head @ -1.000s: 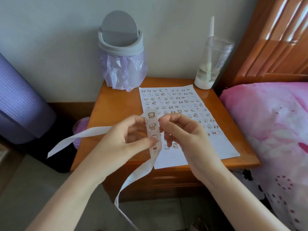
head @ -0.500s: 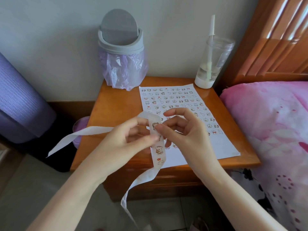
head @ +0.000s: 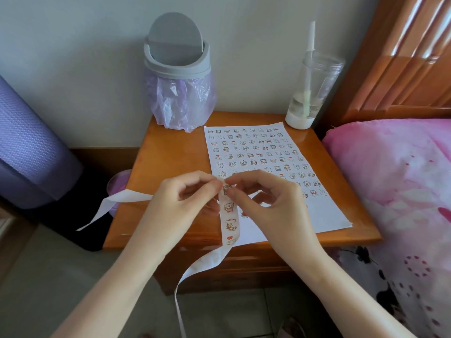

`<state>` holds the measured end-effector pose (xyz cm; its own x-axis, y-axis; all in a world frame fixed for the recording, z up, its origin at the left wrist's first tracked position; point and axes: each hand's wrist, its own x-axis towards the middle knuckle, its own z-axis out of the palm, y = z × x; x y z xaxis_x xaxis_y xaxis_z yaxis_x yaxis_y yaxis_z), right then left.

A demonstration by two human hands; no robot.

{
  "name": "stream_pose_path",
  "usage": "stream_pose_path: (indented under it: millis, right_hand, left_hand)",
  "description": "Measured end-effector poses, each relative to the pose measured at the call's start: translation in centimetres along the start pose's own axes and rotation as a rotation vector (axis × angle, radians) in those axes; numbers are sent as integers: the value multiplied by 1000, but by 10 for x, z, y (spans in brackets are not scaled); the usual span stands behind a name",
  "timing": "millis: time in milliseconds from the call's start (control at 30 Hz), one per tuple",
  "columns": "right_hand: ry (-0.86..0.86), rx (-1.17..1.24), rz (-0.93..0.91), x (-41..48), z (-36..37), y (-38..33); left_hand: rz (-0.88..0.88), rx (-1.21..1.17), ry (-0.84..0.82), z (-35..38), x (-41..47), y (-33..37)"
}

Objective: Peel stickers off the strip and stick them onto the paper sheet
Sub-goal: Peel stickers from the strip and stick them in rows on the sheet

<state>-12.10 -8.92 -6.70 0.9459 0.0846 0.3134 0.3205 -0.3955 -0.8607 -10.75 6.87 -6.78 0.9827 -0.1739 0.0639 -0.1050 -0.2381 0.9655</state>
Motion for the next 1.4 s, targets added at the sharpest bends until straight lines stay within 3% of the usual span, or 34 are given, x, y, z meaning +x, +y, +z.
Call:
stream_pose_path:
  millis: [500, 833, 967, 1067, 1200, 1400]
  right_hand:
    - [-15, -46, 2, 1, -2, 1]
    - [-9, -202, -20, -1, -5, 9]
    - [-71, -151, -6, -1, -13, 3]
    - [-125, -4, 26, 3, -29, -7]
    - [-43, 93, 141, 12, -67, -5]
    - [-103, -54, 400, 17, -110, 31]
  left_hand:
    - [43, 104, 31, 3, 0, -2]
    - [-201, -161, -17, 6, 3, -2]
    - [-185, -142, 11, 5, 5, -6]
    - [-163, -109, 4, 8, 4, -7]
    - [-157, -99, -23, 14, 3, -8]
    - [-174, -79, -30, 19, 4, -12]
